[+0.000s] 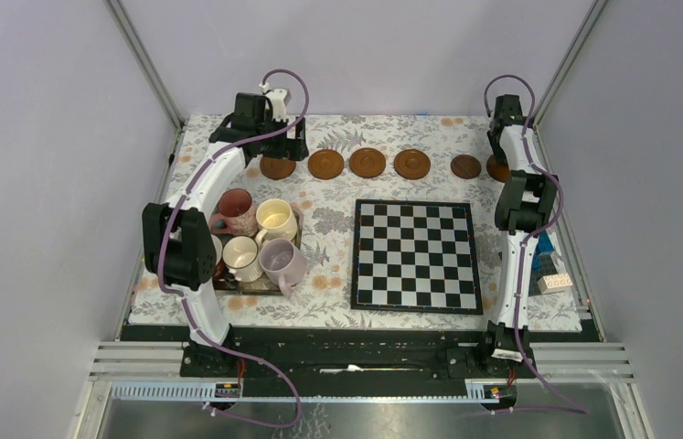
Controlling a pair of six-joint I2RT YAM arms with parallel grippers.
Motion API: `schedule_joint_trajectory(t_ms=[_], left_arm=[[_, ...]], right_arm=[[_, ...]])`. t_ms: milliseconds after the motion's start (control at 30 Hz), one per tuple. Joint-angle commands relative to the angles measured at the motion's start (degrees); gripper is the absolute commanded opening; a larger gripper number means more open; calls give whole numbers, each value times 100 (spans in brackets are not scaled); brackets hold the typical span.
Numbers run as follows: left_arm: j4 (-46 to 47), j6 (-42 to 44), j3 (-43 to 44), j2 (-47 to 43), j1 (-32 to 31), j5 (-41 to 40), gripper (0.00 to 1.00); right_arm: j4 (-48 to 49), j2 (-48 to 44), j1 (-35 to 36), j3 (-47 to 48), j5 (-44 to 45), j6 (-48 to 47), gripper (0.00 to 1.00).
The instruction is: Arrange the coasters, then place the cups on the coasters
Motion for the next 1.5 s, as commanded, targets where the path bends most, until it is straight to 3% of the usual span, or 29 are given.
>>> schedule_joint_trajectory(t_ms=[0,233,533,767,900,1033,1200,1333,1467], left_arm=[[196,19,-33,-389,47,122,99],[154,10,-15,-497,54,126,99],[90,-34,-31,-747,55,51,99],[76,-50,-300,-1200,110,-79,99],[142,-151,-566,-1575,226,-104,99],[278,-297,-966,-2071,352,-276,99],[115,-359,-1318,-2668,464,-507,99],[-275,-353,-1474,-2958,535,-405,99],[-384,-174,-1778,-3362,555,-234,99]], right_arm=[[-13,86,-41,169,-40,143,53],[-38,-356,-41,158,-423,358,57],[-23,-1186,23,262,-1370,574,80],[-261,-2149,144,22,-2251,685,88],[-193,-3133,303,-643,-3287,744,92],[64,-4096,746,-1550,-3705,641,99],[21,-4843,1511,-2263,-4226,649,100],[295,-5241,1578,-2781,-4972,1457,100],[299,-5561,1577,-3292,-5517,1467,99]])
